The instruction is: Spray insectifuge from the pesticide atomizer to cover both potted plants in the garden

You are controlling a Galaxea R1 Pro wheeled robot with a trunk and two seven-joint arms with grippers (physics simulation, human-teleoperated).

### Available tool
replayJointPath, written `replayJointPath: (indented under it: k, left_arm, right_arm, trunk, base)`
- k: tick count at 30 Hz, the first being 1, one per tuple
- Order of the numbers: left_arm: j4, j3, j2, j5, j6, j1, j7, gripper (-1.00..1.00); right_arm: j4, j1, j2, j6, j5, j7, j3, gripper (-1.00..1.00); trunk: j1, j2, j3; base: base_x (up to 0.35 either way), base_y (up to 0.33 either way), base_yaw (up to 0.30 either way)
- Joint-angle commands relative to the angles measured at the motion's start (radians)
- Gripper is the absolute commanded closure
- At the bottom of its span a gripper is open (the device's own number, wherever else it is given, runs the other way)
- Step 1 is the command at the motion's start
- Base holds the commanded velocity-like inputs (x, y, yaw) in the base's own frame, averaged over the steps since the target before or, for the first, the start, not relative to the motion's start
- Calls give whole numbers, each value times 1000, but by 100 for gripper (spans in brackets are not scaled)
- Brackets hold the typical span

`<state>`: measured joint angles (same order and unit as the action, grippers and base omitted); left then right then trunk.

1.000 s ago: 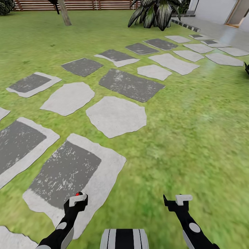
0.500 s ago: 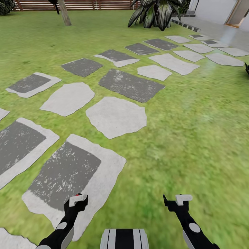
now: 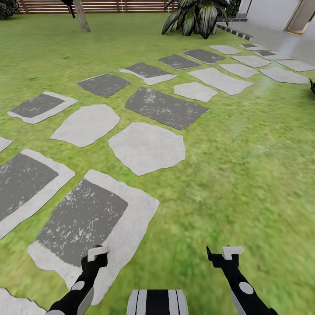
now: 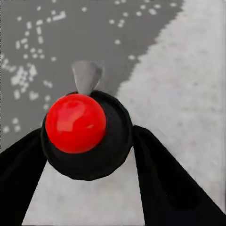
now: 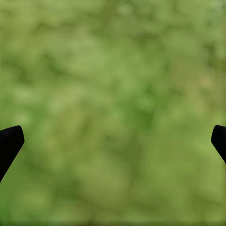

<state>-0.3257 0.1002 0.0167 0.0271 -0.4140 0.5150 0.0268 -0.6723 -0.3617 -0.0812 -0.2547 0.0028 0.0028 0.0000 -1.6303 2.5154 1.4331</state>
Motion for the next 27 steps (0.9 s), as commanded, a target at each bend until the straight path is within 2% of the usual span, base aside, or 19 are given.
replayJointPath:
  k: [1,17,27]
  left_arm:
    - [1,-1,0,0,-4,0,2,100]
    - [-6,-3,-1,0,-5,0,2,100]
    - [-9,-4,-4,0,-5,0,2,100]
  right_arm:
    - [1,0,0,-3,0,0,0,-100]
    - [2,0,0,-3,0,0,0,-100]
    - [1,0,0,-3,0,0,0,-100]
  trunk:
    - [0,0,1]
    - [0,0,1]
    - [5,-2,-38]
  base:
    - [0,0,0]
    - [0,0,0]
    - [0,0,0]
